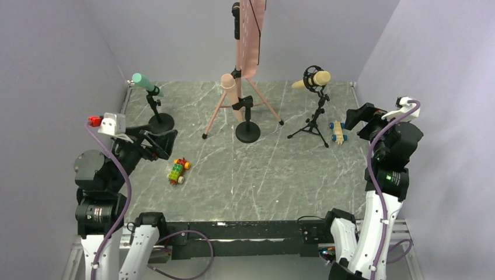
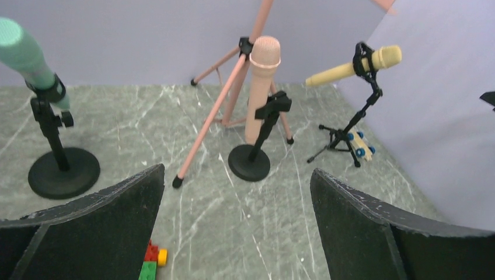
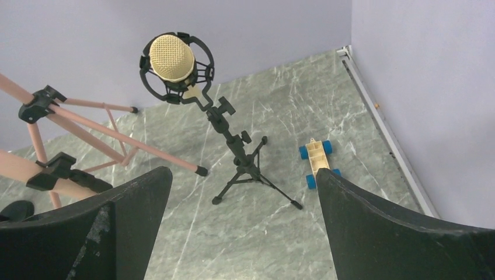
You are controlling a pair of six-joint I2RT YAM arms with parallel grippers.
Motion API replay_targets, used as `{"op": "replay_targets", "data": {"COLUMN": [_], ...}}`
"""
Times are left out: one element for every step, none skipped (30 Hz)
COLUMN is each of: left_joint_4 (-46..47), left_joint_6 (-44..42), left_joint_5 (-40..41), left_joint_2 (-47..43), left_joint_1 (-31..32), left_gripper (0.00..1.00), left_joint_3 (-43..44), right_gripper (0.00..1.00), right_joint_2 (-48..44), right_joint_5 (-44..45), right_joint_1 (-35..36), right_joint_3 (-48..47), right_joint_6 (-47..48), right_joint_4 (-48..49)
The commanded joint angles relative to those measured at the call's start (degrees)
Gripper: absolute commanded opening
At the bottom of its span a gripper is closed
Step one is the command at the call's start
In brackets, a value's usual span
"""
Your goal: Attach the microphones to the stand
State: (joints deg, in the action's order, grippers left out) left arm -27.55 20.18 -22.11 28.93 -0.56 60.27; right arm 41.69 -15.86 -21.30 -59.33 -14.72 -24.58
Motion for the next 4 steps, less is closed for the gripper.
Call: {"op": "replay_targets", "data": {"left_joint_4": [-2.18, -2.69, -2.93, -3.09], "left_joint_6": [-1.4, -1.65, -1.94, -2.11], "left_joint_5": [-1.93, -1.82, -1.65, -1.59], "left_joint_2": [-1.93, -2.35, -2.86, -3.16], "left_joint_1": [-0.16, -0.15, -0.19, -0.21], "left_gripper": [0.99, 0.99, 0.99, 0.99], "left_joint_3": [-1.4, -1.53, -1.86, -2.05], "right_gripper": [1.0, 1.0, 1.0, 1.0], "right_joint_2": [-0.2, 0.1, 0.42, 0.64], "right_joint_5": [2.28, 2.58, 2.88, 3.01], "right_joint_1": [-0.21, -0.17, -0.21, -0.15], "right_joint_3": [-2.28, -2.45, -2.72, -2.75], "right_joint_6": [-1.8, -2.0, -1.9, -1.44], "right_joint_4": [-2.03, -2.37, -2.78, -2.78]}}
